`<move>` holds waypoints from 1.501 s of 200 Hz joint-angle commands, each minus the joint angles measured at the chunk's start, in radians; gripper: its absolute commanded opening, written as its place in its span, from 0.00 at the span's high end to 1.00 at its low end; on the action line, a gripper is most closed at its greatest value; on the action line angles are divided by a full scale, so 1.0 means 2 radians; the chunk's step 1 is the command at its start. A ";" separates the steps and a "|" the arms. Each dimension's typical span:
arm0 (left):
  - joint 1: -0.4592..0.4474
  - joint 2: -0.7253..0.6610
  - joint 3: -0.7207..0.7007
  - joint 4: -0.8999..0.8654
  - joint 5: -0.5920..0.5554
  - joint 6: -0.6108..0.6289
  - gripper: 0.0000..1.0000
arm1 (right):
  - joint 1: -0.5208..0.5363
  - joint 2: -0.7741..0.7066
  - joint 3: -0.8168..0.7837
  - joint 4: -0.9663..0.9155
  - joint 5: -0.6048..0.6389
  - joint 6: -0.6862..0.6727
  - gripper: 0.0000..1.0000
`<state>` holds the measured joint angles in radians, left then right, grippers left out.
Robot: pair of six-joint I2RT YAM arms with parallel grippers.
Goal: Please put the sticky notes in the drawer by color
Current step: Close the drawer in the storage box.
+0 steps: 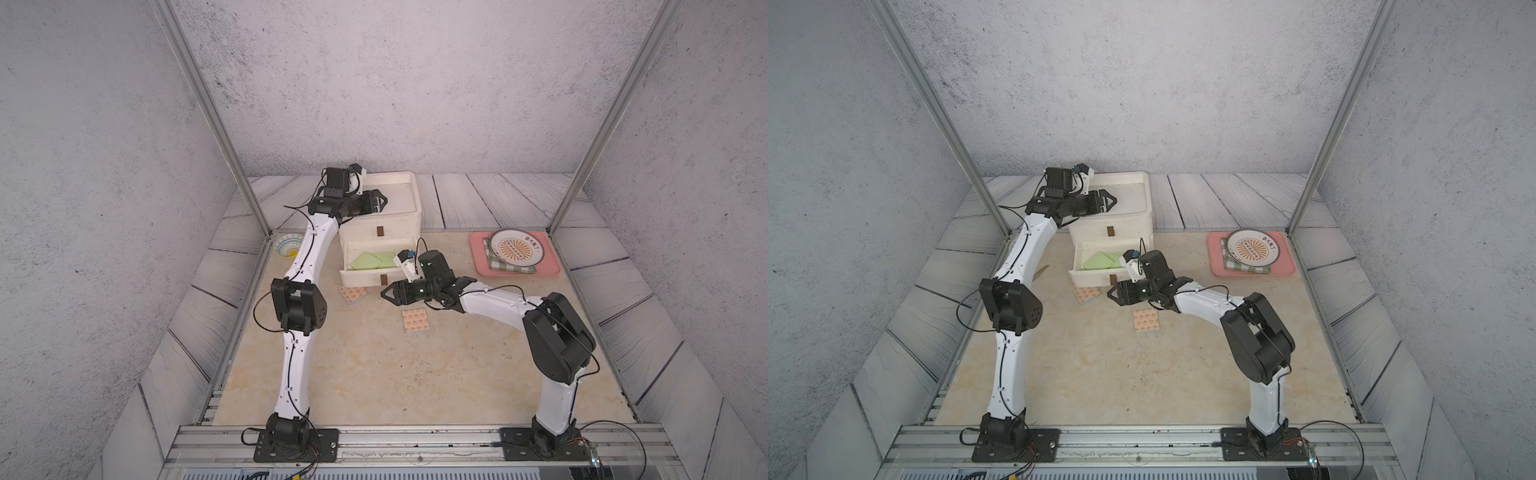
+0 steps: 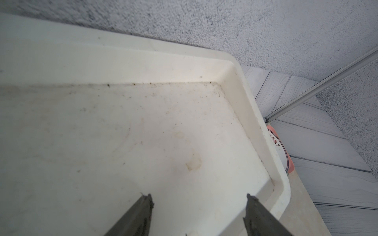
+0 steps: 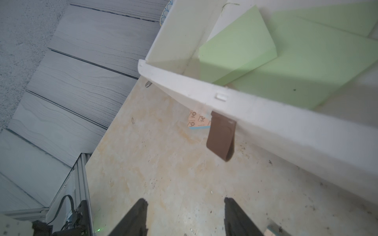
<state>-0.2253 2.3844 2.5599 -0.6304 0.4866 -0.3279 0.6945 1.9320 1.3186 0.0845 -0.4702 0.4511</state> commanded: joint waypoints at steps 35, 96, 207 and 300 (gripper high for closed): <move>0.007 -0.003 -0.039 -0.061 -0.003 0.012 0.23 | 0.012 0.100 0.085 0.154 0.073 0.013 0.38; 0.021 -0.024 -0.070 -0.061 0.002 0.017 0.23 | 0.012 0.134 0.175 0.146 0.124 -0.017 0.38; 0.027 -0.038 -0.104 -0.055 0.009 0.016 0.23 | -0.020 0.237 0.331 0.138 0.127 -0.002 0.37; 0.031 -0.129 -0.111 -0.080 -0.001 0.026 0.21 | -0.023 0.002 0.092 0.003 0.126 -0.067 0.31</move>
<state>-0.1673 2.2124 2.3611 -0.6884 0.4862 -0.2699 0.6548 2.1433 1.5425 0.2329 -0.2241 0.4000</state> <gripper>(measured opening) 0.783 0.672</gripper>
